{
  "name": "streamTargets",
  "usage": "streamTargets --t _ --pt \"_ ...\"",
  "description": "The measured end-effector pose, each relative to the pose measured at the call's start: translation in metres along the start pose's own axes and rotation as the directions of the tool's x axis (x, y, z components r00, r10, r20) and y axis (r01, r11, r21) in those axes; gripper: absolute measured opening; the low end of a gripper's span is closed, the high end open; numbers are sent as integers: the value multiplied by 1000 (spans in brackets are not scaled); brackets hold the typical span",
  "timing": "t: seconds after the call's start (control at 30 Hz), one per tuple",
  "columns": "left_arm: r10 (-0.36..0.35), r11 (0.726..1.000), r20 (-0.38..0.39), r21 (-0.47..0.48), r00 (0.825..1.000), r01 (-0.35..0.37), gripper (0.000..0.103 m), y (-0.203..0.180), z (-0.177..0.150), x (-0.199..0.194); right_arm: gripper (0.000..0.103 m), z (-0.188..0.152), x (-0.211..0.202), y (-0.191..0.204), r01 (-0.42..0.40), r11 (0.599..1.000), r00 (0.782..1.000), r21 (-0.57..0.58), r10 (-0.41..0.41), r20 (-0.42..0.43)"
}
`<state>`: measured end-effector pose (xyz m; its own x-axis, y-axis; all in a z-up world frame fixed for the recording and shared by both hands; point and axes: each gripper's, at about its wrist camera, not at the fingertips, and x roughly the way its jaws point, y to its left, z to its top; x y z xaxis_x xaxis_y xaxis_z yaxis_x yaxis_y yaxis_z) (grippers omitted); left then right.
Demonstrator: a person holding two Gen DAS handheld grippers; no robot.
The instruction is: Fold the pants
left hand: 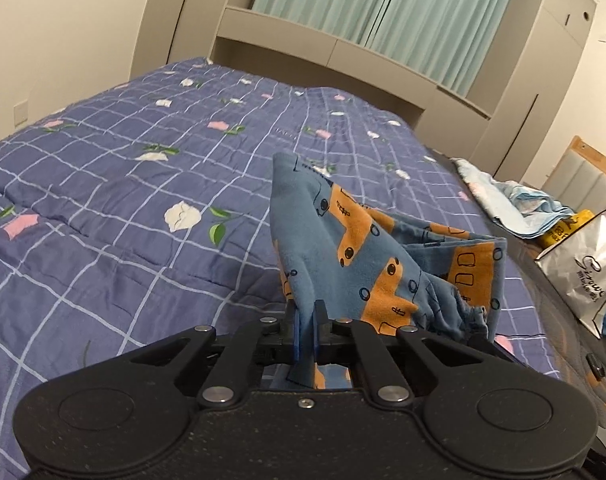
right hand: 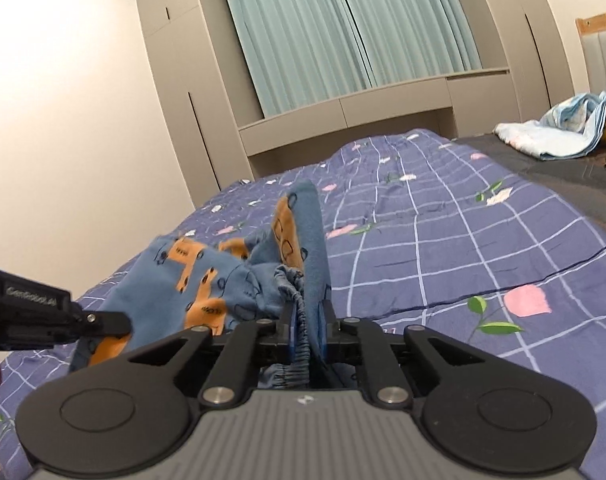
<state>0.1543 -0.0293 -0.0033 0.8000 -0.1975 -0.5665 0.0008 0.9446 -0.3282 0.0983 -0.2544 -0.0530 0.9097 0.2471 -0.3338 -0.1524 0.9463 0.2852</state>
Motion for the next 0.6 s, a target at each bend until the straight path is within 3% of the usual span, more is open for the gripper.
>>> streamTargets --t 0.3,0.6 --pt "-34 999 28 3 999 34 5 3 -9 -30 11 6 -28 17 -8 1000 1000 -15 8 21" --pt "-52 998 1 -45 999 52 5 37 -24 -51 11 10 -37 46 -35 996 999 -83 35 -8"
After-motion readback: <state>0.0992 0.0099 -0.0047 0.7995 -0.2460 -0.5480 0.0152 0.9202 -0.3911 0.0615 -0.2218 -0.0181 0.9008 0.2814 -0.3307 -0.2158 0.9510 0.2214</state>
